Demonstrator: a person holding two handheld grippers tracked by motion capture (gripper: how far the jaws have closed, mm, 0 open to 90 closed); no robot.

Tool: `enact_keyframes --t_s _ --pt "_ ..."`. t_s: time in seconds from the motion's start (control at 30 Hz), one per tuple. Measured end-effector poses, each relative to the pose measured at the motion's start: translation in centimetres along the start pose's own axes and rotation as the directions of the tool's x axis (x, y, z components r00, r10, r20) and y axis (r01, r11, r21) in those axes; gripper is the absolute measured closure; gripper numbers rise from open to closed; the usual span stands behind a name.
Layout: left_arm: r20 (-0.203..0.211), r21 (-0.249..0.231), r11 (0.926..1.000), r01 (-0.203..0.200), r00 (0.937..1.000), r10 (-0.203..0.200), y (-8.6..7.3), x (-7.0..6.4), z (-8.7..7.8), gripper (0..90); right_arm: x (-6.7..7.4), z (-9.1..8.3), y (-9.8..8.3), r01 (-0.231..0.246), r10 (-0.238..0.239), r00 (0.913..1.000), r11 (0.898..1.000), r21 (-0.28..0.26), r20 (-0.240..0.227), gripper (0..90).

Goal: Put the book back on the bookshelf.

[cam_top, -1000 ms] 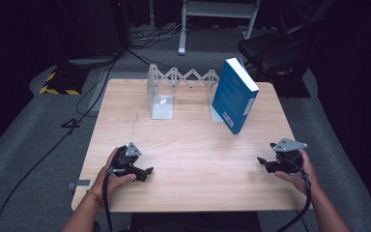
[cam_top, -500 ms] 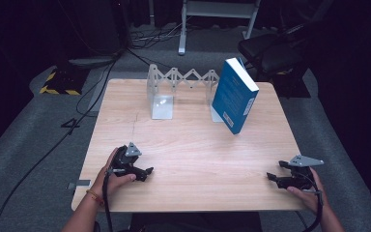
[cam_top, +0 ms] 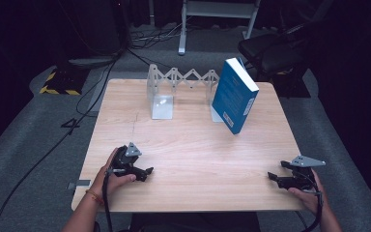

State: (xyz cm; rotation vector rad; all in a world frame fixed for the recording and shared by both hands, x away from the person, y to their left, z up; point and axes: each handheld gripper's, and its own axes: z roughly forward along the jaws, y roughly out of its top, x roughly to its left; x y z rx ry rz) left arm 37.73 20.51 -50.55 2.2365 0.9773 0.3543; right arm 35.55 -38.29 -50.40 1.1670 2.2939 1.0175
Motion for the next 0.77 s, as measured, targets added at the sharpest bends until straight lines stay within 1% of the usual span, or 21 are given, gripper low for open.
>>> enact_keyframes --t_s 0.07,0.17,0.23,0.4,0.77 --pt "0.002 0.000 1.0000 0.005 1.0000 -0.005 -0.02 -0.03 0.01 2.0 -0.06 -0.02 -0.01 -0.011 0.011 0.9999 1.000 0.002 0.012 20.3" --pt "-0.003 0.003 1.0000 0.001 1.0000 -0.001 0.01 0.01 0.00 1.9 -0.08 -0.03 -0.02 -0.017 0.017 0.9997 1.000 0.002 0.016 20.3" --pt "0.001 0.009 0.9999 0.004 1.0000 -0.004 0.09 0.03 0.08 0.4 -0.08 -0.03 -0.02 -0.017 0.017 0.9997 1.000 0.002 0.017 20.3" --pt "0.000 0.009 1.0000 0.004 1.0000 -0.004 0.13 0.04 0.12 0.2 -0.12 -0.03 -0.01 -0.027 0.027 0.9992 1.000 0.001 0.029 20.3" --pt "-0.002 0.007 1.0000 0.005 1.0000 -0.005 0.12 0.03 0.14 0.2 -0.11 -0.04 -0.02 -0.026 0.026 0.9992 1.000 0.001 0.030 20.2"
